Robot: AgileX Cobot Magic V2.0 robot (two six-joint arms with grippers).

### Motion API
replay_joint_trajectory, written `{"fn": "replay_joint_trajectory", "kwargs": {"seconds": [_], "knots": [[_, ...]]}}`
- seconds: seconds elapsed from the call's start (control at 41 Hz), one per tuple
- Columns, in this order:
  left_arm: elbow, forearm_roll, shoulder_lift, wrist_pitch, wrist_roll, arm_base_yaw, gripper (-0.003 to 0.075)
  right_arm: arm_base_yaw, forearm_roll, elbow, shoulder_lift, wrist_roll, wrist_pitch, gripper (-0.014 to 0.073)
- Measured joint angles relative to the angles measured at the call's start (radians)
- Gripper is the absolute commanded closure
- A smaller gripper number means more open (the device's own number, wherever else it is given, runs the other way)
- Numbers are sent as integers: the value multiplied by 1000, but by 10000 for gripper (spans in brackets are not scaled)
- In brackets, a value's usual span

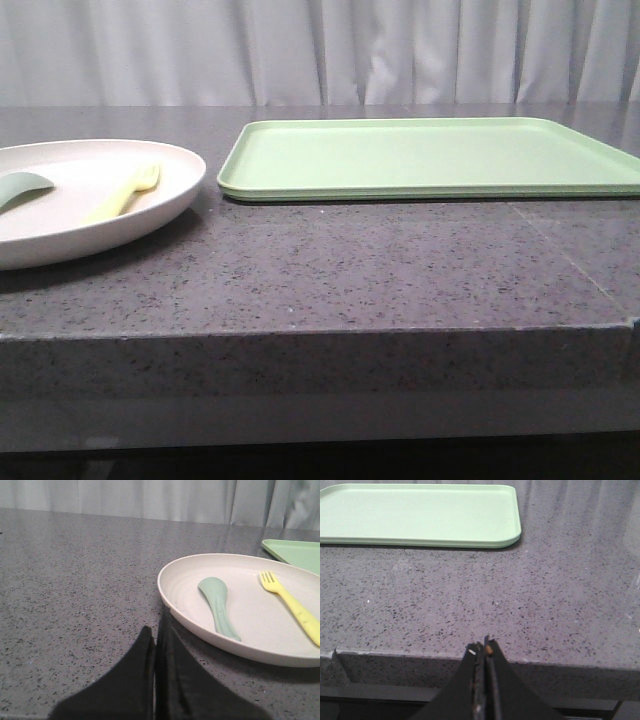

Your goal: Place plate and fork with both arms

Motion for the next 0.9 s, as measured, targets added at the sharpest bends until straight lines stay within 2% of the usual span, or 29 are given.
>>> {"fn": "replay_joint_trajectory", "kwargs": {"seconds": [0.902], "knots": [[0,0,0,0,0,0,738,0,0,0,0,0,-21,655]]}}
